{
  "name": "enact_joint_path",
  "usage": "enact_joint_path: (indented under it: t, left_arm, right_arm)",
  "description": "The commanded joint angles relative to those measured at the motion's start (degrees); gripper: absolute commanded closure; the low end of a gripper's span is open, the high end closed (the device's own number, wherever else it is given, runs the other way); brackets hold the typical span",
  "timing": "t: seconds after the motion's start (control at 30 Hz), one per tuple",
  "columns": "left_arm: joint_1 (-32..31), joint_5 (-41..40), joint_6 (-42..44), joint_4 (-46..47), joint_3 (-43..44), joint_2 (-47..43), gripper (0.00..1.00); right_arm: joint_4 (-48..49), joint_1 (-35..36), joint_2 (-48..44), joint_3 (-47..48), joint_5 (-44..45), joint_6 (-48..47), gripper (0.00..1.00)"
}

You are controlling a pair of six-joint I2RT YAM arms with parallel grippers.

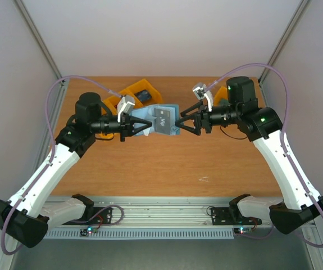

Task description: Take the credit cards out of the card holder

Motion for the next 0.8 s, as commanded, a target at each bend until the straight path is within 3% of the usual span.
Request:
enact_joint_path:
  t: [0.0,0.17,0.3,0.5,0.77]
  left_arm:
    - [0.16,-1.63,3.12,-1.15,1.84,-0.17,1.00]
    - [0.16,-0.56,2.34,0.06,2.01,0.03,1.00]
    - [0.16,-0.47,2.40,0.06,2.04,0.06,1.00]
    - [0.16,-0.22,2.31,0.24,2.04,0.01,1.00]
    - [0.16,-0.03,2.47,0.41,1.79,-0.02,1.00]
  right_arm:
    - [-1.32,-0.16,-0.87,0.87,-3.70,-1.09,0.28]
    - [-2.08,0.40,0.83,0.91,0.06,0.00,0.32]
    - [3.03,1.34,1.03,0.11,-1.73,2.59,0.34]
    - [3.14,2.17,2.73,0.30,-1.87,2.74,0.34]
    - [0.02,2.22,1.99,0.93,1.83,1.51,0.49]
